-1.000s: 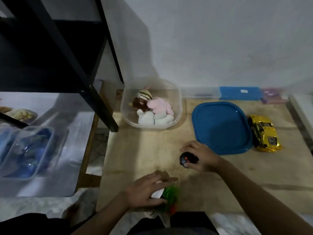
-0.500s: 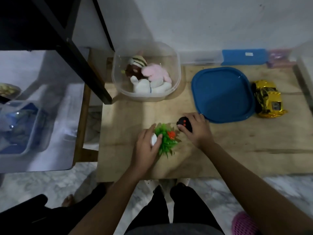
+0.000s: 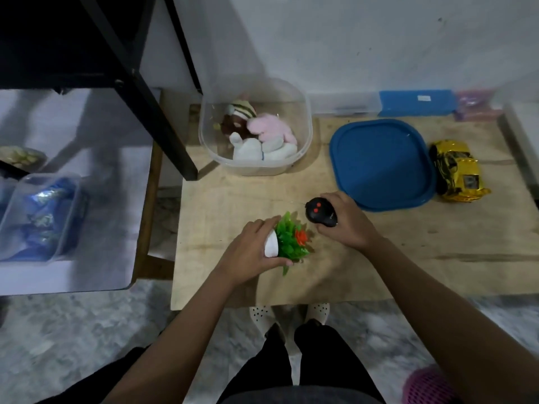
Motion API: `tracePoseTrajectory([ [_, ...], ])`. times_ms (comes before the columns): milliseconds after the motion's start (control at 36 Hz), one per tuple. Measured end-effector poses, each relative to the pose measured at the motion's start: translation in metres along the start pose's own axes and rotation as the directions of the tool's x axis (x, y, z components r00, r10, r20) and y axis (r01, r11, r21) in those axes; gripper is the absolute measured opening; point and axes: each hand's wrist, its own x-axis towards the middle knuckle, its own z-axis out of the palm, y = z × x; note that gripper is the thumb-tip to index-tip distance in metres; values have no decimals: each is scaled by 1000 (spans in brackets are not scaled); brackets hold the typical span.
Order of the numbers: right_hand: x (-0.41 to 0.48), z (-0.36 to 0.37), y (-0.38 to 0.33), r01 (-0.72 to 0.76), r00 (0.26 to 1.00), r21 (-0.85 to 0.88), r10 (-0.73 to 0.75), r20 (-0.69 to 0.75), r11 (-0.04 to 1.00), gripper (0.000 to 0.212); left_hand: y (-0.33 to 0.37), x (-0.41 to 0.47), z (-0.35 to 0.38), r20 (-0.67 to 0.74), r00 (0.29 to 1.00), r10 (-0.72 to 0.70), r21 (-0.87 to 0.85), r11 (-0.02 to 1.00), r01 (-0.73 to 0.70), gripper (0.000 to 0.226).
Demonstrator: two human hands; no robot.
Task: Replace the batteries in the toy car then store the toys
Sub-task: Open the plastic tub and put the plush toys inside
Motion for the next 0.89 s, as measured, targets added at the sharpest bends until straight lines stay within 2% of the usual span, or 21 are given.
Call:
tracePoseTrajectory([
  [139, -3, -6, -10, 1, 999, 106, 3, -35, 994, 60, 4, -5, -2, -50, 999, -12, -113, 994, 6, 84],
  [306, 5, -35, -32, 42, 980, 193, -2, -201, 980, 55, 26, 2, -36, -283, 957, -60, -312, 950, -32, 79],
  [417, 26, -62, -49, -30, 976, 374, 107, -187, 927, 61, 44, 20, -80, -472, 881, -33, -316, 939, -133, 77],
  [583, 69, -102, -70, -23, 962, 369, 121, -245, 929, 56, 59, 63, -148, -610, 792, -6, -272, 941, -202, 68],
  [639, 85, -109, -75, 0, 960, 340, 96, -263, 940, 54, 59, 84, -166, -629, 776, -48, -275, 947, -164, 71],
  [750, 116, -117, -84, 27, 968, 120, 4, -250, 992, 55, 53, 122, -185, -635, 758, -147, -258, 966, -28, 78],
  [889, 153, -118, -90, 48, 988, -117, -64, -140, 992, 48, 37, 160, -187, -536, 815, -222, -204, 970, 130, 78],
])
